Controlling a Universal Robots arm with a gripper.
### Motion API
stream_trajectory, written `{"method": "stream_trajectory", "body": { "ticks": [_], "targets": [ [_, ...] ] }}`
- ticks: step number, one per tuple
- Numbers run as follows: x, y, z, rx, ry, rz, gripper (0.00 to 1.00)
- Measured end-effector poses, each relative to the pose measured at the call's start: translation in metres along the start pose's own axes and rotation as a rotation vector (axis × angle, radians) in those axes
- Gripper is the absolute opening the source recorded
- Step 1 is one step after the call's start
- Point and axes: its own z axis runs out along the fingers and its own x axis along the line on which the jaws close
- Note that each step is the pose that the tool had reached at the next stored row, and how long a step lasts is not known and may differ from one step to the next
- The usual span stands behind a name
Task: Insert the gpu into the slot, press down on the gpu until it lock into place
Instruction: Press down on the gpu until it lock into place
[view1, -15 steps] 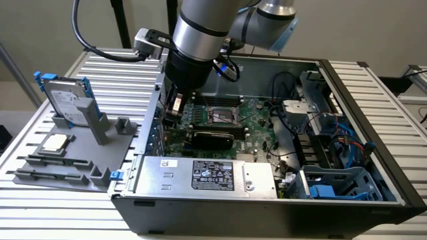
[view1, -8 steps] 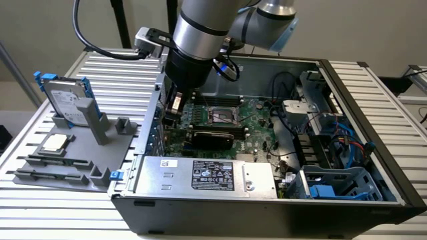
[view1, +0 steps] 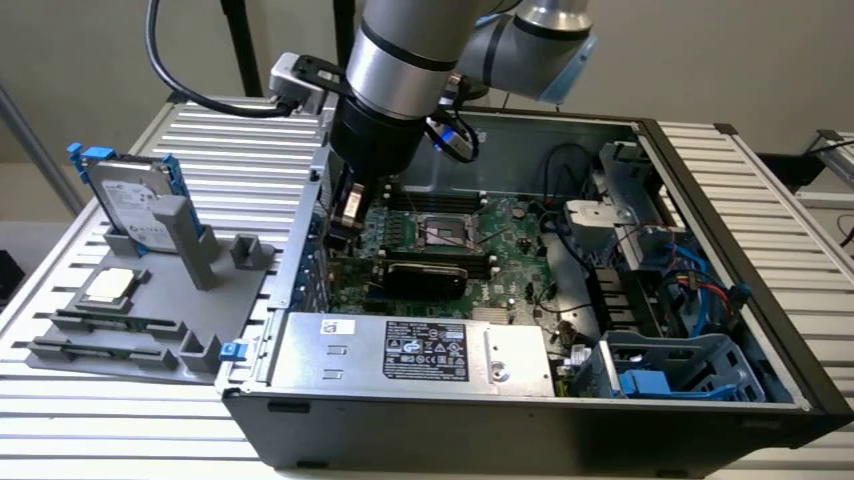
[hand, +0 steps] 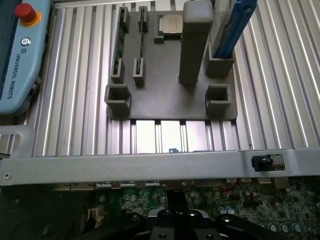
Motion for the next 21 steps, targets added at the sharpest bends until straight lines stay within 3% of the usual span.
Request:
{"method": "stream_trajectory", "body": {
  "ticks": [14,21],
  "targets": [
    [-0.0009,0.0006,-0.0016,-0.013,0.0001,0.007,0.11],
    [-0.0014,0.0006,-0.0016,-0.0143,-0.0015,0.013,0.11]
  ]
}}
